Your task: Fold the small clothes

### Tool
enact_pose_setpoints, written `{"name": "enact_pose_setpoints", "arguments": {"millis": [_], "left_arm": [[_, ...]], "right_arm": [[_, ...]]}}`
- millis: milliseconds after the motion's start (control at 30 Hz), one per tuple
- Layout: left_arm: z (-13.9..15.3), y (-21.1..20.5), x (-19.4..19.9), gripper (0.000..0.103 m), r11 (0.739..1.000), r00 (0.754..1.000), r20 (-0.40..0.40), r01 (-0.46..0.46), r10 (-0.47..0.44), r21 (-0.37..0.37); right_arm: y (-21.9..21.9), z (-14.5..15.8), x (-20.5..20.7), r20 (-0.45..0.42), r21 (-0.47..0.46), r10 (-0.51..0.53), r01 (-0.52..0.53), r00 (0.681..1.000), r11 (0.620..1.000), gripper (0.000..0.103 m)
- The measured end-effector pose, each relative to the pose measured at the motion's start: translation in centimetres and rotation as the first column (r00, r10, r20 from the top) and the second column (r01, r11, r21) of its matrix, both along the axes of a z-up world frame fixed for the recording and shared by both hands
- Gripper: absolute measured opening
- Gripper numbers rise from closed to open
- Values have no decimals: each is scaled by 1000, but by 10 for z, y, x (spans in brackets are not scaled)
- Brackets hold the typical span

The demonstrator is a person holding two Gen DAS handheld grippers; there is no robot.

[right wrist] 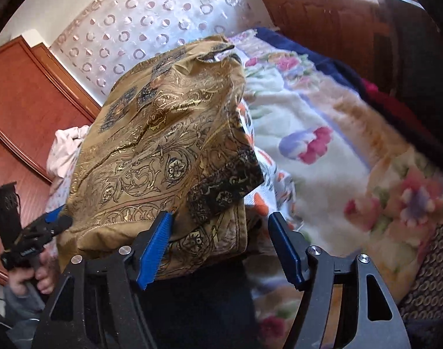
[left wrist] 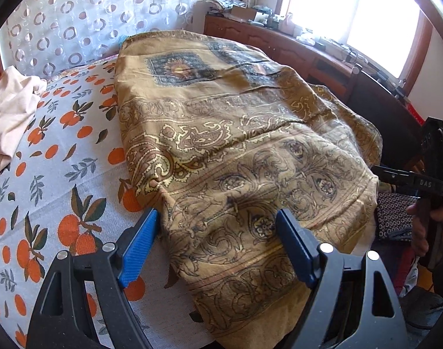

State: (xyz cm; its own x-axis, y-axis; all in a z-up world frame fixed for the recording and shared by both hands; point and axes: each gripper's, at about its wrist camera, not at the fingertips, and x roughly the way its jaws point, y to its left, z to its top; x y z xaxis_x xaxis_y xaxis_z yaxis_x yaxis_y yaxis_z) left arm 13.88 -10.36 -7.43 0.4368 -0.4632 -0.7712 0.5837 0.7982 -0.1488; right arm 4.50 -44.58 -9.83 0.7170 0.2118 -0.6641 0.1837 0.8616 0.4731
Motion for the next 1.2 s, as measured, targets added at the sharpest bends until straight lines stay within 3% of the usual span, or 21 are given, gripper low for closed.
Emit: {"name": "enact_pose_setpoints", "arguments": {"millis": [200,367,433,567,667,1100,1167,1200], "left_arm": [[0,1,1,83,1000,1000,-9,-3,3,-13],[0,2,-1,83,1000,1000,-2,-5,5,-26],[0,3,-1,83,1000,1000,1,-2,2,-26],[0,3,-1,83,1000,1000,4,2,-1,-30],[-1,3,-1,83,1000,1000,6,1,-1,-31],[-1,4,-1,83,1000,1000,6,2,-2,-30],[-1,4,0,83,999,1000,4,2,-1,-34],[0,4,-1,83,999,1000,3,1,-1,-34]], "right_arm": [[-1,3,-3,-88,36,23,-20,996,999,70],[5,9,2,-122,37,78,-74,989,997,53],[6,10,4,-117,40,92,-88,989,995,40],[1,11,6,-104,64,87,-81,991,995,30],[-5,8,4,-78,101,86,-78,993,992,30],[7,21,-16,97,87,104,-113,990,990,31],[5,18,-18,115,105,101,-113,988,988,41],[5,18,-19,124,113,100,-114,987,987,53]]}}
